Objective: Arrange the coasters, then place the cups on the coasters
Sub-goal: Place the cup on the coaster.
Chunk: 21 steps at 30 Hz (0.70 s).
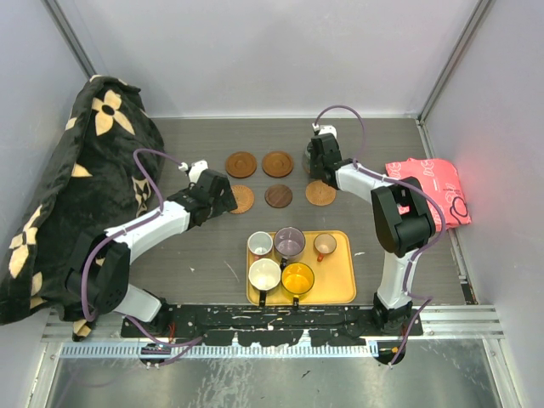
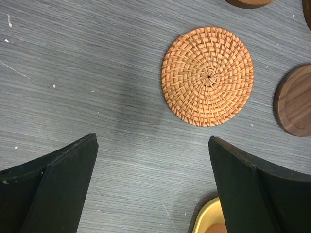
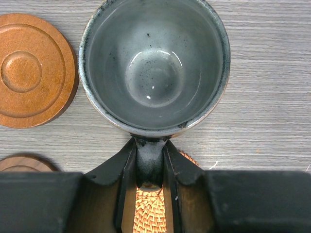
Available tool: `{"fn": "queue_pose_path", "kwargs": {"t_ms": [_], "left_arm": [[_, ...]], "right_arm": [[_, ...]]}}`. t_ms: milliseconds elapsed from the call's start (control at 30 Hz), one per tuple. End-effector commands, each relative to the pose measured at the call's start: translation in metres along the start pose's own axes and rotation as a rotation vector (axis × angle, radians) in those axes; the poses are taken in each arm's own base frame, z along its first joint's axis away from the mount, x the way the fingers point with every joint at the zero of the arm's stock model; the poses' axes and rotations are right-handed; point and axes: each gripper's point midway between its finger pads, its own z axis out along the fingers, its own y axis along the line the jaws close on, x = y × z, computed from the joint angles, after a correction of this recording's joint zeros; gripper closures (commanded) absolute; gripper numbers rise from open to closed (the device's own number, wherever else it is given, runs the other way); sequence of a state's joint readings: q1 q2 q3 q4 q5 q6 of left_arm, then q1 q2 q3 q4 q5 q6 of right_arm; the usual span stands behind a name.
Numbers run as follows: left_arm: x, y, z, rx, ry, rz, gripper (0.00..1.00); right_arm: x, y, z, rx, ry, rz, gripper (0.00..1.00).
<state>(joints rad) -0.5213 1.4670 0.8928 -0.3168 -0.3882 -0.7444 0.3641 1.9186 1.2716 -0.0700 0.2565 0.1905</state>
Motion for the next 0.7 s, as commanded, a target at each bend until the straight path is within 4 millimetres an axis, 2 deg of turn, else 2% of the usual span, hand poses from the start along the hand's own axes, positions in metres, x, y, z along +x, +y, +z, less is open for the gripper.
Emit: {"fn": "queue_pose_path", "kwargs": {"t_ms": [0,67,300,533,667], "left_arm": [[-0.014,-0.009,0.001,0.03,-0.042,-0.032,0.02],[-0.014,-0.009,0.001,0.031,-0.042,-0.033,0.02],[-0.014,-0.009,0.001,0.031,-0.041,-0.034,0.02],[-0.014,-0.009,0.001,0.034,-0.04,-0.036,0.02],[-0.015,-0.009,0.001,0.032,-0.04,-0.036,0.02]], "right_arm": [[-0.064,0.005,-0.008,-0.012,-0.174,0.072,0.97],[-0.062,0.005,-0.007,-0.008,-0.169,0.077,0.96],[-0.058,0.004,-0.005,-0.003,-0.155,0.081,0.8],[-0.055,0.002,-0.004,0.006,-0.145,0.077,0.77],[-0.052,0.002,-0.004,0.005,-0.137,0.075,0.72]]}}
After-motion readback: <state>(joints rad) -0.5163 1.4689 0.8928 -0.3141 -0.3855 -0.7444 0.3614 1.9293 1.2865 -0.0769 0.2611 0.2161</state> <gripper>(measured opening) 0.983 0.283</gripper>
